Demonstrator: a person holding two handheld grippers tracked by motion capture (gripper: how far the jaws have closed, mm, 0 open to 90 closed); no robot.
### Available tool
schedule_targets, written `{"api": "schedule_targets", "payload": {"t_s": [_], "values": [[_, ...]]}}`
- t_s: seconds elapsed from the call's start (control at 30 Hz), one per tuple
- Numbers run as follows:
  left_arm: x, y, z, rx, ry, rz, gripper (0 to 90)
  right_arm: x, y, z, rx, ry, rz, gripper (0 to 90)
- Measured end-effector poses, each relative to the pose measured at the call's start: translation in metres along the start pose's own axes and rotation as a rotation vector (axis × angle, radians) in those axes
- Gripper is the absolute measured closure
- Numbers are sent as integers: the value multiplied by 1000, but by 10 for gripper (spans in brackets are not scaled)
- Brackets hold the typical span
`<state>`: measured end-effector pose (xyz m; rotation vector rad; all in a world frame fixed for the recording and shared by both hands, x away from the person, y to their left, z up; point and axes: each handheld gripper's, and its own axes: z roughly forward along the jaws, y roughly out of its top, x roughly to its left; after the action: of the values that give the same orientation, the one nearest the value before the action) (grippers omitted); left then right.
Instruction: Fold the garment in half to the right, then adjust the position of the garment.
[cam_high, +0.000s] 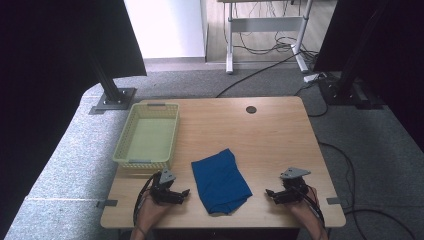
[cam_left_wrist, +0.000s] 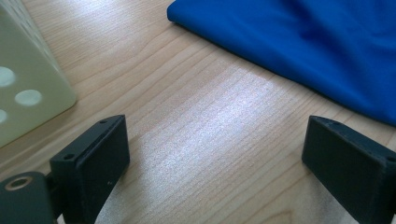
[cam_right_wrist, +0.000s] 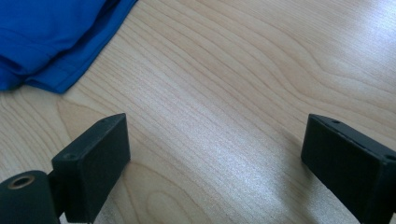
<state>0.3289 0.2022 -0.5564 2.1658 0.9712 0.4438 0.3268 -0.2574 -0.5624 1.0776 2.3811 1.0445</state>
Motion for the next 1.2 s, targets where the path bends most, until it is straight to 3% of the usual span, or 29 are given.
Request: {"api": "schedule_targets", "payload": {"t_s": [0.47, 1.2], "values": [[0, 1, 2, 19, 6, -7, 0, 0, 0, 1, 17, -2, 4, 14], [0, 1, 2, 19, 15, -16, 0, 0, 1, 0, 3, 29, 15, 35]]}}
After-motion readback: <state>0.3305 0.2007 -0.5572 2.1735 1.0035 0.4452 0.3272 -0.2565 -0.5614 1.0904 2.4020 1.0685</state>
